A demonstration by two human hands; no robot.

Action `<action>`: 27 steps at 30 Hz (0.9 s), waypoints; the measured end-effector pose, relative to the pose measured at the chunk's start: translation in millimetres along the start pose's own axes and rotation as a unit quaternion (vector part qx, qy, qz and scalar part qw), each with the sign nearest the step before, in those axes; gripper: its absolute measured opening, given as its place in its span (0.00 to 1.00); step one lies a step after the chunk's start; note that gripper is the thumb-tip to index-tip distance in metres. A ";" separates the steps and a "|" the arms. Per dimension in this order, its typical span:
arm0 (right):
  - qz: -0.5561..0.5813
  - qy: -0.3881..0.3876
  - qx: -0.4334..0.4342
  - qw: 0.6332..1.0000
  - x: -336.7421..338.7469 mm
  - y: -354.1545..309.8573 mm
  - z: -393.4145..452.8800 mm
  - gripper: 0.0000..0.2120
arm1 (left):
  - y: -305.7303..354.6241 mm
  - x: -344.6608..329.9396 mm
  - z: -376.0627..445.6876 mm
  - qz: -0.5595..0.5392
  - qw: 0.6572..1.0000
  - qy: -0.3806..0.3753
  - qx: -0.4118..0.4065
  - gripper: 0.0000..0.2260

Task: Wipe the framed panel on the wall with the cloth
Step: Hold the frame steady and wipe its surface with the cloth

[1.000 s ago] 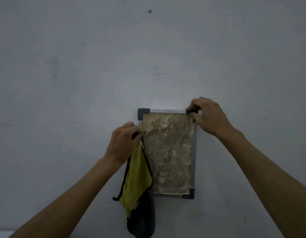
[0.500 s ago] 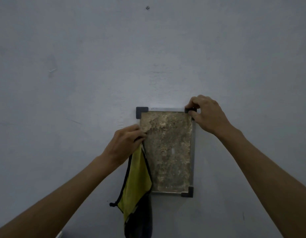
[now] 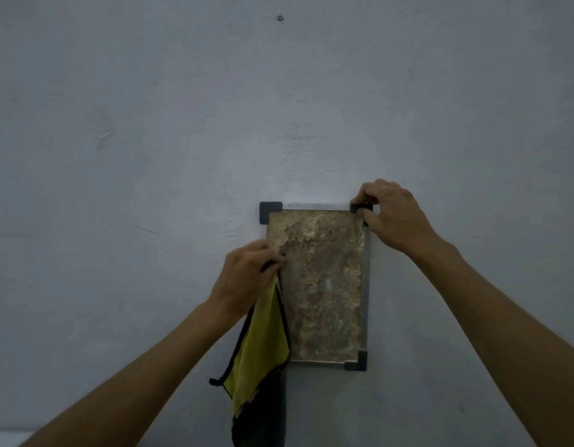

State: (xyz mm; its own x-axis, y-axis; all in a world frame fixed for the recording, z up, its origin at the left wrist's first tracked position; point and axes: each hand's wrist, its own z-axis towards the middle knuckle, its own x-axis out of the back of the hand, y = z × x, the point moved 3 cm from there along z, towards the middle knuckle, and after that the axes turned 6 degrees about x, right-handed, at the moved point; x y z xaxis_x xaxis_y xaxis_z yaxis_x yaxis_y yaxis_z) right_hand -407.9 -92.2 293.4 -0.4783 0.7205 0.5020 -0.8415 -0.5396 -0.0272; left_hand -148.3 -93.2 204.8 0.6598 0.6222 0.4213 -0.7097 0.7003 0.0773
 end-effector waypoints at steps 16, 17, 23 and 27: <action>0.001 0.001 0.001 1.000 -1.2 0.4 -0.1 0.06 | 7.6 -6.3 -7.8 0.058 0.987 -0.109 -0.103 0.03; 0.000 0.000 0.000 1.000 -1.6 0.2 -0.3 0.06 | 7.3 -5.4 -4.7 0.055 0.988 -0.109 -0.098 0.03; -0.004 0.001 -0.003 1.000 -1.3 -0.2 -0.2 0.05 | -1.9 4.3 27.6 -0.018 0.997 0.069 0.033 0.05; -0.007 0.004 -0.002 1.000 -0.5 -0.5 -0.5 0.05 | 7.6 -8.0 0.6 0.017 0.997 -0.067 -0.044 0.04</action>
State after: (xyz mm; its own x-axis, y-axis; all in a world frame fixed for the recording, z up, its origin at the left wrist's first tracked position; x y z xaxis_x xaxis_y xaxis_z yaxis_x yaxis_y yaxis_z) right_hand -407.3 -92.1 292.7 -0.4684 0.7313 0.4958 -0.8492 -0.5276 -0.0242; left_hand -159.1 -93.1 202.5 0.5924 0.5977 0.5402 -0.7028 0.7112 -0.0162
